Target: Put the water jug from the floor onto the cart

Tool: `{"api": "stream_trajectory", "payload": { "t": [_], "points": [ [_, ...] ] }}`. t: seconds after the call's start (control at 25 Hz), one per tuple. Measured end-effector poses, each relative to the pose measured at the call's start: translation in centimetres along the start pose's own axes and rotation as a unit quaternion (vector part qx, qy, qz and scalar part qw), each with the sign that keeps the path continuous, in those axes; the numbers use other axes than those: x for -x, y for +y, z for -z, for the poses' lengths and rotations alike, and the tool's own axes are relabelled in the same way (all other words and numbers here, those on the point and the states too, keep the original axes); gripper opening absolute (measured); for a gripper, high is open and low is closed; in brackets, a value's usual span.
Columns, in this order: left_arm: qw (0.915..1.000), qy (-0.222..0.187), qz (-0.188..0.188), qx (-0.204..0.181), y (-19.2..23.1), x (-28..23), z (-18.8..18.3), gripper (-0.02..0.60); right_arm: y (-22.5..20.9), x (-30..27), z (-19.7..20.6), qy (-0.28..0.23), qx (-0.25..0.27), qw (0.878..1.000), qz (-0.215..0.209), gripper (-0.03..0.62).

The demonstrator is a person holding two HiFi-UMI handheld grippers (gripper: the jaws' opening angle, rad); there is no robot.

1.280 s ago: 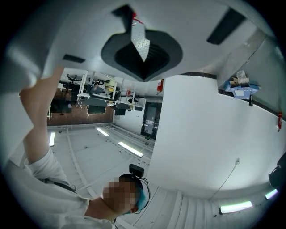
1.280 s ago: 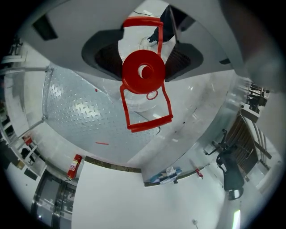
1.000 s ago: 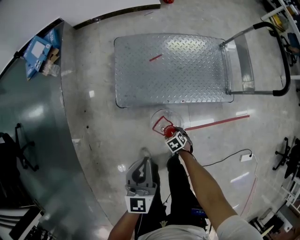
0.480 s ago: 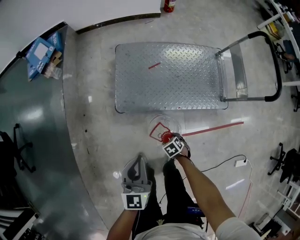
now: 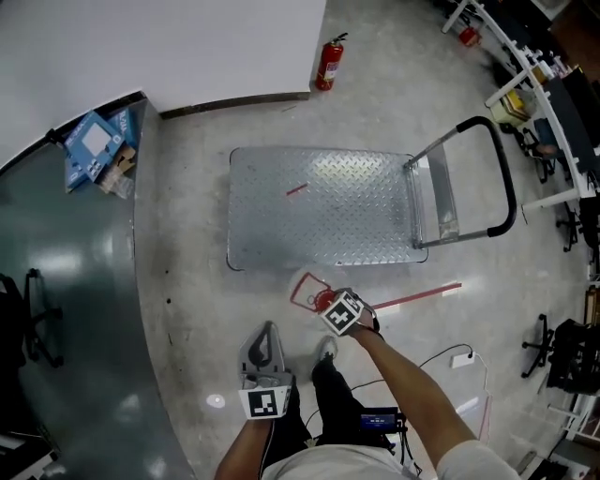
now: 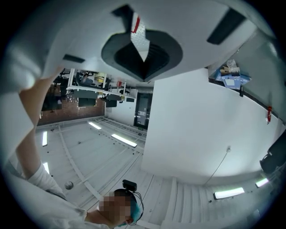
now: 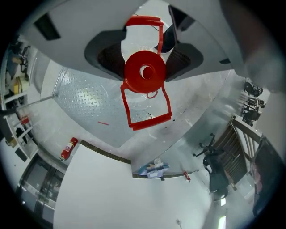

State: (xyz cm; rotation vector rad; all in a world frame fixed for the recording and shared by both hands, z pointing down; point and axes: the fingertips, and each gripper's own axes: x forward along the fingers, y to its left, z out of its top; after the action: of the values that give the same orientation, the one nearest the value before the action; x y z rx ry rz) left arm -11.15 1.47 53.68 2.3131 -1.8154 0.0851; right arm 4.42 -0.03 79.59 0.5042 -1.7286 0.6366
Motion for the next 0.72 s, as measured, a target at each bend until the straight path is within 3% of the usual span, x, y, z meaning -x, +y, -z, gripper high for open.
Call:
{"api": "stream_trajectory", "payload": {
  "t": [0.16, 0.28, 0.72],
  "points": [
    [0.9998, -0.018, -0.007, 0.008, -0.1, 0.4, -1.9, 0.003, -1.8, 3.0, -2.1, -0.006, 0.009, 1.000, -0.002, 0.287],
    [0.9996, -0.028, -0.002, 0.003, -0.6, 0.9, -2.8, 0.003, -4.7, 4.6, -4.1, -0.018, -0.002, 1.000, 0.020, 0.284],
    [0.9999, -0.011, -0.005, -0.008, -0.5, 1.6, -1.9, 0.003, -11.8, 4.7, -11.4, -0.034, -0.030, 0.999, 0.020, 0.282]
  ]
}}
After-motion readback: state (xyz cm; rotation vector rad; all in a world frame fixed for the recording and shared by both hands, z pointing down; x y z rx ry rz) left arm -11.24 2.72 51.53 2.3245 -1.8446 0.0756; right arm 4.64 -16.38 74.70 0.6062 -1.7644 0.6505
